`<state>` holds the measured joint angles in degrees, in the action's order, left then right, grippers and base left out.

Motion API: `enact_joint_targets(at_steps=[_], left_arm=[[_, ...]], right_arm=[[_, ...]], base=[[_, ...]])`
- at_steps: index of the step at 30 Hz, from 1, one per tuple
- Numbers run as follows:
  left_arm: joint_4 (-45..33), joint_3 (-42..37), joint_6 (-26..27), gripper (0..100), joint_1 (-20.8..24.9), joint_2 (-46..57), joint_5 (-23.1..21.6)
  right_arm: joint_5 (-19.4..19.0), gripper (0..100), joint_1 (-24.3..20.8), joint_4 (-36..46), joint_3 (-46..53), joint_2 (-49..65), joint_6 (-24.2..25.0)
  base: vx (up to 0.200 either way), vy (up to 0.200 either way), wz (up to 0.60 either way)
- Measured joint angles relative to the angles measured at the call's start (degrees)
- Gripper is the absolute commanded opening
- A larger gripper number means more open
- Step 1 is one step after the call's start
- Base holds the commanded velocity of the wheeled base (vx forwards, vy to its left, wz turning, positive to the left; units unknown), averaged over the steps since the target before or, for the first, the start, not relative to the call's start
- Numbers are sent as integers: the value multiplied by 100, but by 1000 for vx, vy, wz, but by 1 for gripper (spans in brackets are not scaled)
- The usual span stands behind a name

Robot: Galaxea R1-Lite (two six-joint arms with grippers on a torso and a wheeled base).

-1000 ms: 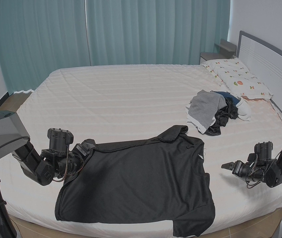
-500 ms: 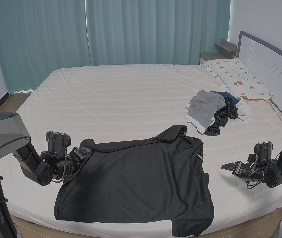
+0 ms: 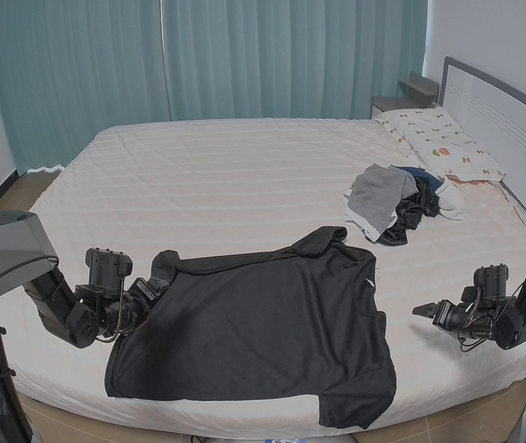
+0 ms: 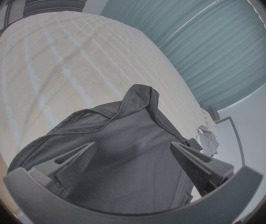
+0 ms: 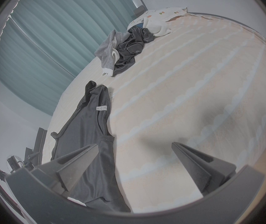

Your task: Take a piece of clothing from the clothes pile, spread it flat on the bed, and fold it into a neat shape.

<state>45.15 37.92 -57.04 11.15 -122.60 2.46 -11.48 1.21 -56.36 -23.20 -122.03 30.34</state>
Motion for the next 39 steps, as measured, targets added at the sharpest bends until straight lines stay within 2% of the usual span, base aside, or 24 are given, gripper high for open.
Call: enact_joint_targets(at_steps=[8, 20, 30, 35, 39], left_arm=[[2, 20, -2, 100, 0, 0, -4], [4, -48, -5, 100, -38, 20, -1], [2, 22, 20, 100, -44, 20, 11], [-38, 315, 107, 100, -20, -30, 7], [-46, 833, 383, 100, -20, -251, 7]], right_arm=[[0, 100, 2, -2, 0, -16, 0], [2, 100, 6, 0, -1, -18, -2], [-1, 100, -13, -2, 11, -18, -2], [-1, 100, -37, -7, 20, -18, 1], [2, 100, -57, -5, 30, -18, 4]], base=[[0, 0, 0], [0, 200, 0], [0, 0, 0], [0, 0, 0], [0, 0, 0]])
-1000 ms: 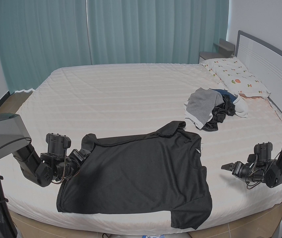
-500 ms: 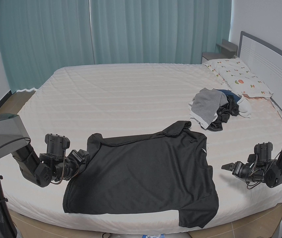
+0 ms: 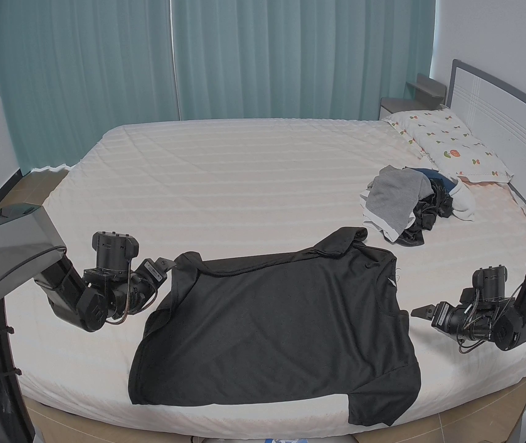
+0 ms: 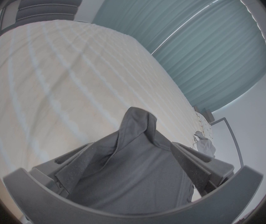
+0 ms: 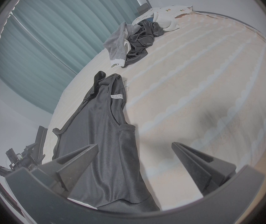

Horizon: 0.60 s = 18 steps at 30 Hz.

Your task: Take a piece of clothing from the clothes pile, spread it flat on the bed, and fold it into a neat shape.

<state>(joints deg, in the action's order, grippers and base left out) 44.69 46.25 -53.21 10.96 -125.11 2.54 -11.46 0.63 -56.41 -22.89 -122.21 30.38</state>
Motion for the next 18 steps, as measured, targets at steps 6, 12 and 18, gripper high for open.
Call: enact_joint_targets(at_steps=[6, 12, 18], left_arm=[[-266, 958, 422, 100, -18, -472, 0], [-767, 2153, 778, 100, -55, -1023, 0], [-1040, 3079, 1015, 100, -118, -1607, 0]], right_arm=[[5, 100, -12, 2, 11, 0, 0], [5, 100, -22, 5, 32, 0, 2], [5, 100, -23, 0, 66, 0, 2]], base=[[0, 0, 0], [0, 0, 0], [0, 0, 0]])
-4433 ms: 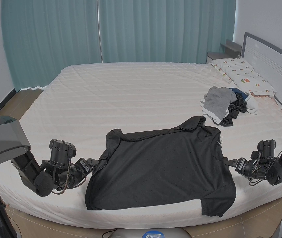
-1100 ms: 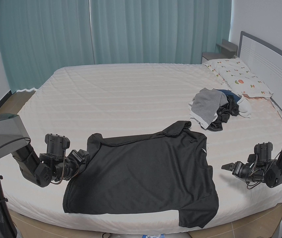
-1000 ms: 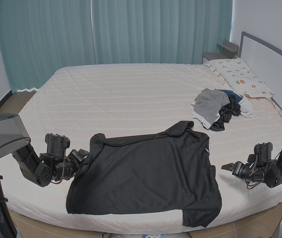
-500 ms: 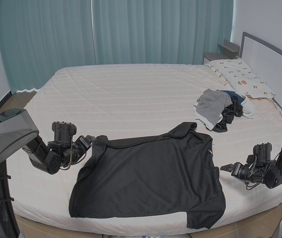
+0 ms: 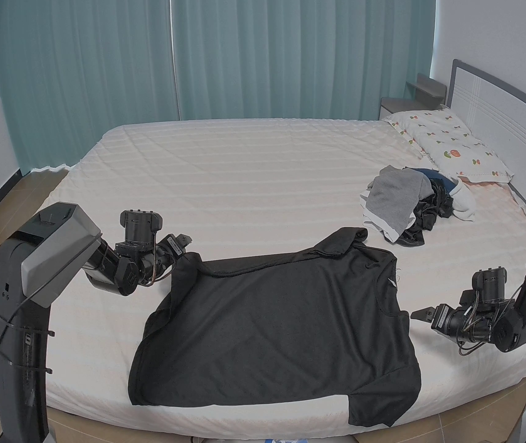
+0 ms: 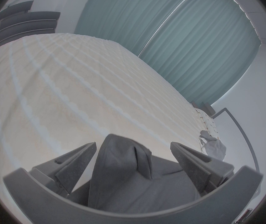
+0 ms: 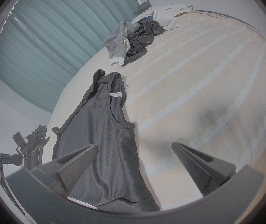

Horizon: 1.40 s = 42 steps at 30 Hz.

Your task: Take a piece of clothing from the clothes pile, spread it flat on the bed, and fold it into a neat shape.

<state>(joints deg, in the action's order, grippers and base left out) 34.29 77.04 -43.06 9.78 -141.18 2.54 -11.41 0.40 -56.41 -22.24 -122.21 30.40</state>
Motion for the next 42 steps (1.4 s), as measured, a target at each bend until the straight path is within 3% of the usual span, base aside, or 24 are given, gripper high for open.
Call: enact_joint_targets(at_steps=[9, 10, 18, 28, 35, 39, 40, 42], left_arm=[[-46, 792, 89, 100, 0, -660, 0], [-52, 879, 89, 0, 9, -733, 0], [-246, 1267, 99, 0, 78, -1001, 154], [-310, 1979, 113, 0, -132, -1124, 739], [-310, 2175, 723, 0, -223, -1230, 767], [-312, 2248, 780, 0, -221, -1315, 773], [-312, 2254, 781, 100, -215, -1329, 773], [-312, 2276, 781, 100, -210, -1351, 773]], right_arm=[[0, 100, -2, 0, 24, 0, 0], [0, 100, -2, 2, 27, 0, 0], [0, 100, -7, 0, 27, 0, 0], [2, 100, -5, 0, 27, 0, 0], [0, 100, -5, 0, 27, -1, 2], [0, 100, -5, 0, 27, -9, 2], [0, 100, -5, 0, 27, -9, 0], [0, 100, -5, -11, 24, -6, 0]], base=[[0, 0, 0], [0, 0, 0], [0, 0, 0], [0, 0, 0], [0, 0, 0], [0, 0, 0], [0, 0, 0], [0, 0, 0]])
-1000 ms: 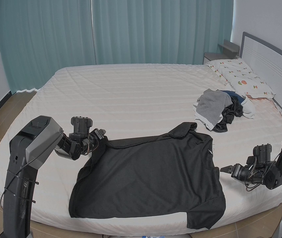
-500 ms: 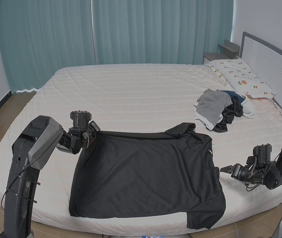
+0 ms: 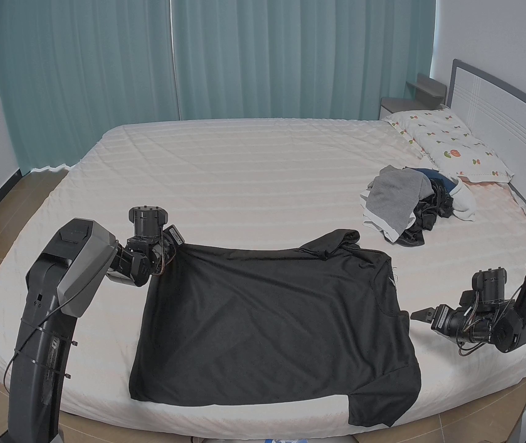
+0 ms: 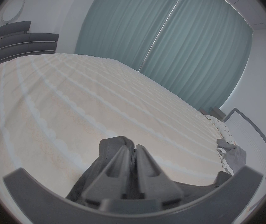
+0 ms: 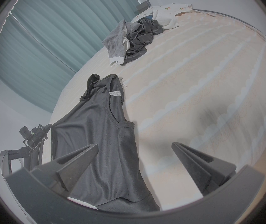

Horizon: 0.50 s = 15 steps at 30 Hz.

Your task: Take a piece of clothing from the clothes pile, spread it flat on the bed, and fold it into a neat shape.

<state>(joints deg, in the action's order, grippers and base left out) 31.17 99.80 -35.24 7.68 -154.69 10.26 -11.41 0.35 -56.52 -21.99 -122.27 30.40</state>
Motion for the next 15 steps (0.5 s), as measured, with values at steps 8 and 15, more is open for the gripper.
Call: enact_joint_targets(at_steps=[8, 15], left_arm=[[6, -9, -151, 100, -55, -27, 82], [24, -752, -285, 100, -190, 333, 7]], right_arm=[[17, 100, -28, -266, 13, -2, 20], [30, 100, -121, -279, -118, -11, 202]], base=[[0, 0, 0], [0, 0, 0]])
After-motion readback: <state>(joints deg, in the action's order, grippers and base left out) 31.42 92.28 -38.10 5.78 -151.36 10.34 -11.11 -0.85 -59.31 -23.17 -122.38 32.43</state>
